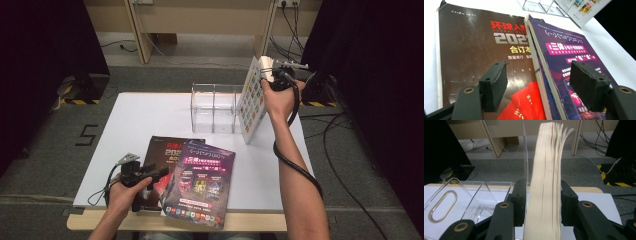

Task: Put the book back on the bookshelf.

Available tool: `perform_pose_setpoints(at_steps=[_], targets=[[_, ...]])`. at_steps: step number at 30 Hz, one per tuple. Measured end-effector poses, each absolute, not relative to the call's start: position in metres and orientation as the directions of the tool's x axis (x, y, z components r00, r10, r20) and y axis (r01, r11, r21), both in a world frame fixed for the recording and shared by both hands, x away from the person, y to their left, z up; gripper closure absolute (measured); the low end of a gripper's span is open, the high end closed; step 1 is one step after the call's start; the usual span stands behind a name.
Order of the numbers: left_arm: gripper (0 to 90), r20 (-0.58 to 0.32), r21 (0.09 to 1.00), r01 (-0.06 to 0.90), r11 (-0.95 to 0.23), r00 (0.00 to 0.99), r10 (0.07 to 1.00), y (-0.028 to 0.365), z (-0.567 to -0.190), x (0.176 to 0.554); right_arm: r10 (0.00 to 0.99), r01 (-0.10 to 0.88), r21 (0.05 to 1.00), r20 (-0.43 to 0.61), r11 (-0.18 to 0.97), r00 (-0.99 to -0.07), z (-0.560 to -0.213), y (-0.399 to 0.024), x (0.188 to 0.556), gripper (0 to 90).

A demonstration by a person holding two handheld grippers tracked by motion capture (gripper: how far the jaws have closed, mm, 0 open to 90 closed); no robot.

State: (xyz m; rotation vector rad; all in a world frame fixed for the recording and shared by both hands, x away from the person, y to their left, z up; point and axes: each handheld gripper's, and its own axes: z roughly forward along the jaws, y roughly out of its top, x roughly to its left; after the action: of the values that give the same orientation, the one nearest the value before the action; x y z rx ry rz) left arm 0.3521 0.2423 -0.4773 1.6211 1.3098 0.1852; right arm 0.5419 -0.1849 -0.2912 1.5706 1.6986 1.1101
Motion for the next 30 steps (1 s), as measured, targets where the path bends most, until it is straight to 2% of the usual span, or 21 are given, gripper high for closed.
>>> perform_pose_setpoints(at_steps=[7, 13, 30], targets=[[29.8, -0.438, 0.756, 0.649, 0.084, 0.405, 0.803, 0.242, -0.477, 0.352, 0.980, 0.533, 0.846, 0.121, -0.018, -0.159, -0.292, -0.185, 0.540, 62.2], [29.8, -0.440, 0.754, 0.651, 0.084, 0.407, 0.801, 0.241, -0.477, 0.352, 0.981, 0.575, 0.818, 0.110, 0.000, -0.157, -0.292, -0.181, 0.548, 73.6], [29.8, -0.439, 0.755, 0.651, 0.083, 0.407, 0.801, 0.242, -0.477, 0.352, 0.981, 0.555, 0.832, 0.128, -0.025, -0.148, -0.294, -0.180, 0.547, 73.0]])
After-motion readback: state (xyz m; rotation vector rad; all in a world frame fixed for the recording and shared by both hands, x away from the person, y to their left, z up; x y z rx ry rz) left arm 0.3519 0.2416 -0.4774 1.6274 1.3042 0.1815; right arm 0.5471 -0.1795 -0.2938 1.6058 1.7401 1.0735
